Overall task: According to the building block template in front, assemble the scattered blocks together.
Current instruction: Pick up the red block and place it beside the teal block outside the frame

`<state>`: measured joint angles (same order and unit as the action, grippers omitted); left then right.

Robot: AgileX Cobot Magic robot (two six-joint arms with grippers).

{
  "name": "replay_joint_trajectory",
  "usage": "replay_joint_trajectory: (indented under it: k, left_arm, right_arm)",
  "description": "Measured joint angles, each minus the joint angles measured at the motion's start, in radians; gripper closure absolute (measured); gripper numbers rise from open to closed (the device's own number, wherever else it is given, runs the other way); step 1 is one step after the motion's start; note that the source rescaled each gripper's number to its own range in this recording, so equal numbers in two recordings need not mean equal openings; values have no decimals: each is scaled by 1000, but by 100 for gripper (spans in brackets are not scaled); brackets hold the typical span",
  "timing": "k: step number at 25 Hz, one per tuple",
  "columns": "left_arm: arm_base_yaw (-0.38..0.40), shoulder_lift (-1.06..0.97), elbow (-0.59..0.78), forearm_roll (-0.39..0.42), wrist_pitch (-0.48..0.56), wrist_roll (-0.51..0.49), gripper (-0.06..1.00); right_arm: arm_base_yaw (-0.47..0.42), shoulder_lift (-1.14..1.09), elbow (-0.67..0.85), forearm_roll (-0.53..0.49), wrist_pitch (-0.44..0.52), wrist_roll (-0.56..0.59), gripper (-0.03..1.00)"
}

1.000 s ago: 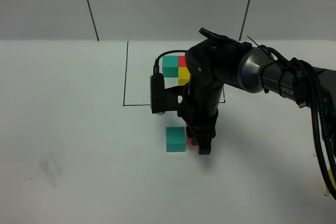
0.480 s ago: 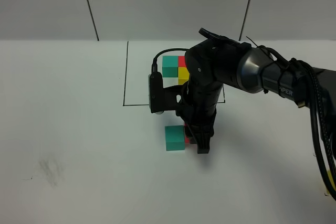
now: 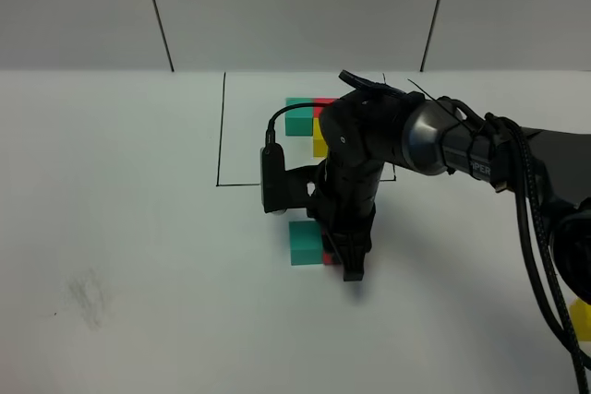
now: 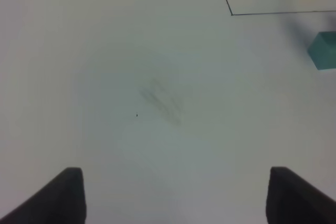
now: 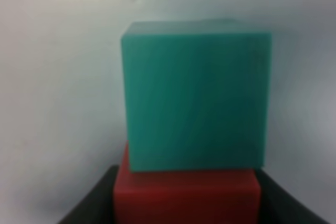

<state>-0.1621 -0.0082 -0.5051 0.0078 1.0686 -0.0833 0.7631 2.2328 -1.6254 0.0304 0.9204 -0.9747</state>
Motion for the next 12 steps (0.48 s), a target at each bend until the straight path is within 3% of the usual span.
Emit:
replay_joint_trajectory:
  k: [12]
  left_arm:
    - [0, 0, 0, 0, 0, 0, 42]
  right_arm:
    - [0, 10, -3, -4, -2, 6, 96]
